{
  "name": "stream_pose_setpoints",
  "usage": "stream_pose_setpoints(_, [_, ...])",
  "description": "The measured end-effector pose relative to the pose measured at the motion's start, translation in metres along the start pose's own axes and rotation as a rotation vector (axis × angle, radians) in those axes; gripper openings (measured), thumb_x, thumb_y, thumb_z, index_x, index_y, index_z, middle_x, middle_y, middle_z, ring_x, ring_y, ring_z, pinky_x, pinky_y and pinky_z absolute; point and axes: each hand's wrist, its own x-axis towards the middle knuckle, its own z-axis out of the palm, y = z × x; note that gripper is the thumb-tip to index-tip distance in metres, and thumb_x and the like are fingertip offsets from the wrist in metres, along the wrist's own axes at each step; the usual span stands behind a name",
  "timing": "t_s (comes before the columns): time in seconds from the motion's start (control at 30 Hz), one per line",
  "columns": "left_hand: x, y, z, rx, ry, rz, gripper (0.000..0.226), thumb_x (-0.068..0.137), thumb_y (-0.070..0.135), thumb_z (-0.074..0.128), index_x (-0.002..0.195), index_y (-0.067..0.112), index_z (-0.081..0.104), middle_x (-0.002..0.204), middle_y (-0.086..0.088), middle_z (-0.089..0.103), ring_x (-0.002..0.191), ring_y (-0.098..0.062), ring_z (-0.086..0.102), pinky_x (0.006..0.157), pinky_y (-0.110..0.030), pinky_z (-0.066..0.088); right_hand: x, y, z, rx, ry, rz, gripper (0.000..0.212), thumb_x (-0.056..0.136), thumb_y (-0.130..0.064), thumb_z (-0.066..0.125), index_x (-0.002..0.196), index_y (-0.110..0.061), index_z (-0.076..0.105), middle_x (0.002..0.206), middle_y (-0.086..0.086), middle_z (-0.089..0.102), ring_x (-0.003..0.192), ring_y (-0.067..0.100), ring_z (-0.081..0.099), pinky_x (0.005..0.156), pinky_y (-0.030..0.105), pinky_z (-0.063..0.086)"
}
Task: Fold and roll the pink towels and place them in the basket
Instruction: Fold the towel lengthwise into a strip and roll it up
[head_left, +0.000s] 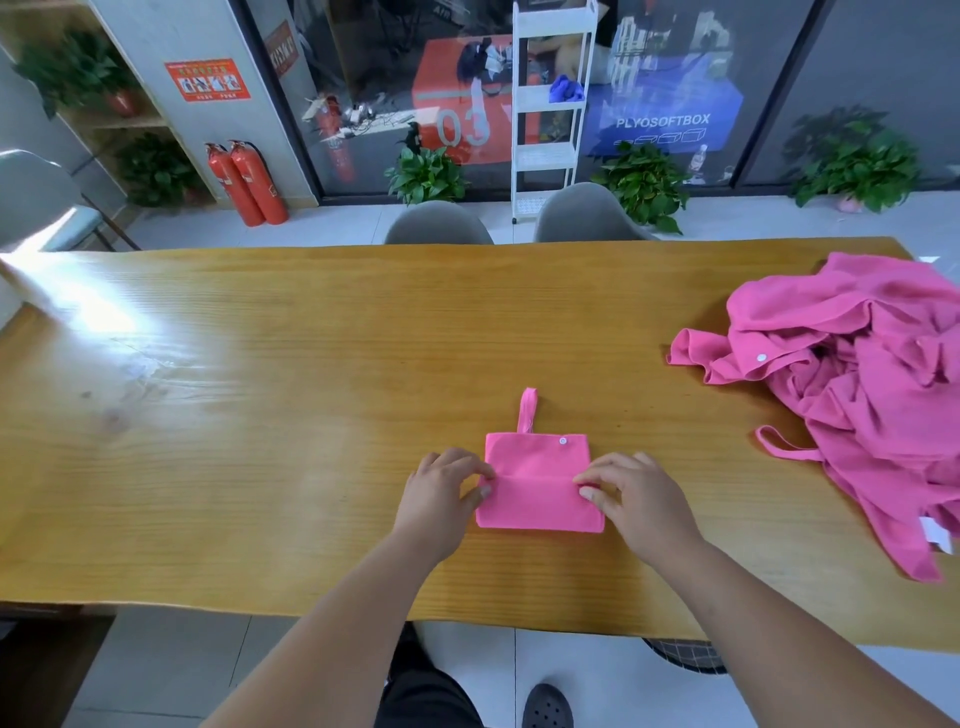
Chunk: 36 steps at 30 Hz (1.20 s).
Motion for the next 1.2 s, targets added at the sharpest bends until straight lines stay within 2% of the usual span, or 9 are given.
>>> stream_pose_setpoints(0.13, [-0.012, -0.001, 0.008, 0.161, 0.069, 0.031, 0.029, 0.107, 0.049, 0.053, 0.13, 0.042, 0.068, 0.13, 0.026, 0.065, 0.117, -0.011, 0.053, 0.094, -0.034, 0.044, -0.013, 0.0, 0.001, -0.068, -0.112, -0.011, 0.048, 0.096, -0.069, 0.057, 0.14, -0.048, 0.06, 0.137, -0.037, 0.052, 0.122, 0.0, 0.044, 0.09, 0.023, 0.045])
stream_pose_setpoints(0.23, [-0.018, -0.007, 0.009, 0.149, -0.051, 0.031, 0.05, 0.102, 0.066, 0.049, 0.145, 0.042, 0.058, 0.14, 0.027, 0.058, 0.128, -0.008, 0.046, 0.104, -0.034, 0.041, -0.013, 0.008, -0.001, -0.044, -0.253, 0.053, 0.067, 0.088, -0.071, 0.068, 0.149, -0.051, 0.049, 0.15, -0.034, 0.044, 0.148, 0.013, 0.033, 0.111, 0.036, 0.04])
stream_pose_setpoints(0.47, [-0.035, -0.021, 0.004, 0.121, -0.274, 0.03, 0.074, 0.091, 0.086, 0.043, 0.148, 0.04, 0.056, 0.135, 0.025, 0.058, 0.125, -0.005, 0.04, 0.109, -0.038, 0.04, -0.009, 0.021, -0.003, 0.044, -0.448, 0.082, 0.068, 0.079, -0.08, 0.069, 0.139, -0.05, 0.06, 0.129, -0.026, 0.059, 0.127, 0.009, 0.051, 0.103, 0.039, 0.046])
stream_pose_setpoints(0.57, [-0.026, -0.016, 0.002, 0.12, -0.303, -0.065, 0.073, 0.092, 0.085, 0.039, 0.146, 0.04, 0.059, 0.129, 0.016, 0.049, 0.123, -0.013, 0.039, 0.108, -0.04, 0.041, -0.007, 0.008, -0.008, 0.006, -0.373, 0.09, 0.055, 0.088, -0.071, 0.067, 0.14, -0.055, 0.057, 0.12, -0.025, 0.056, 0.117, 0.008, 0.048, 0.094, 0.036, 0.046])
stream_pose_setpoints(0.73, [-0.002, 0.0, -0.004, 0.102, -0.227, -0.202, 0.047, 0.097, 0.073, 0.051, 0.13, 0.042, 0.066, 0.12, 0.009, 0.055, 0.122, -0.019, 0.044, 0.098, -0.04, 0.044, -0.01, -0.016, 0.006, -0.179, 0.037, -0.173, 0.029, 0.101, -0.045, 0.061, 0.128, -0.047, 0.071, 0.124, -0.029, 0.062, 0.107, 0.009, 0.046, 0.094, 0.033, 0.046])
stream_pose_setpoints(0.83, [0.002, 0.002, -0.004, 0.071, -0.133, -0.244, 0.038, 0.095, 0.07, 0.059, 0.121, 0.044, 0.066, 0.11, 0.014, 0.058, 0.111, -0.015, 0.053, 0.093, -0.04, 0.051, -0.018, -0.014, 0.014, -0.266, -0.052, -0.168, 0.047, 0.102, -0.06, 0.046, 0.145, -0.045, 0.058, 0.141, -0.029, 0.053, 0.12, 0.009, 0.043, 0.103, 0.034, 0.043])
stream_pose_setpoints(0.93, [0.001, 0.01, 0.001, 0.033, -0.036, -0.315, 0.038, 0.096, 0.068, 0.059, 0.118, 0.038, 0.067, 0.103, 0.015, 0.06, 0.093, -0.013, 0.062, 0.084, -0.043, 0.058, -0.013, -0.018, 0.008, -0.306, -0.095, -0.122, 0.053, 0.101, -0.064, 0.048, 0.151, -0.047, 0.05, 0.145, -0.03, 0.05, 0.123, 0.009, 0.04, 0.107, 0.034, 0.039])
stream_pose_setpoints(1.13, [-0.021, 0.034, 0.024, -0.255, 0.107, -0.545, 0.077, 0.092, 0.073, 0.058, 0.154, 0.035, 0.034, 0.138, 0.0, 0.048, 0.085, -0.01, 0.059, 0.072, -0.034, 0.052, 0.002, -0.032, 0.002, -0.29, -0.123, 0.024, 0.052, 0.097, -0.071, 0.053, 0.144, -0.051, 0.056, 0.135, -0.029, 0.058, 0.115, 0.01, 0.04, 0.098, 0.036, 0.039])
stream_pose_setpoints(1.2, [-0.023, 0.04, 0.03, -0.339, 0.128, -0.609, 0.085, 0.091, 0.07, 0.065, 0.156, 0.029, 0.029, 0.131, -0.001, 0.055, 0.089, -0.015, 0.061, 0.076, -0.036, 0.052, 0.003, -0.035, 0.003, -0.272, -0.118, 0.104, 0.053, 0.094, -0.074, 0.053, 0.141, -0.05, 0.059, 0.127, -0.024, 0.063, 0.116, 0.013, 0.043, 0.095, 0.036, 0.043])
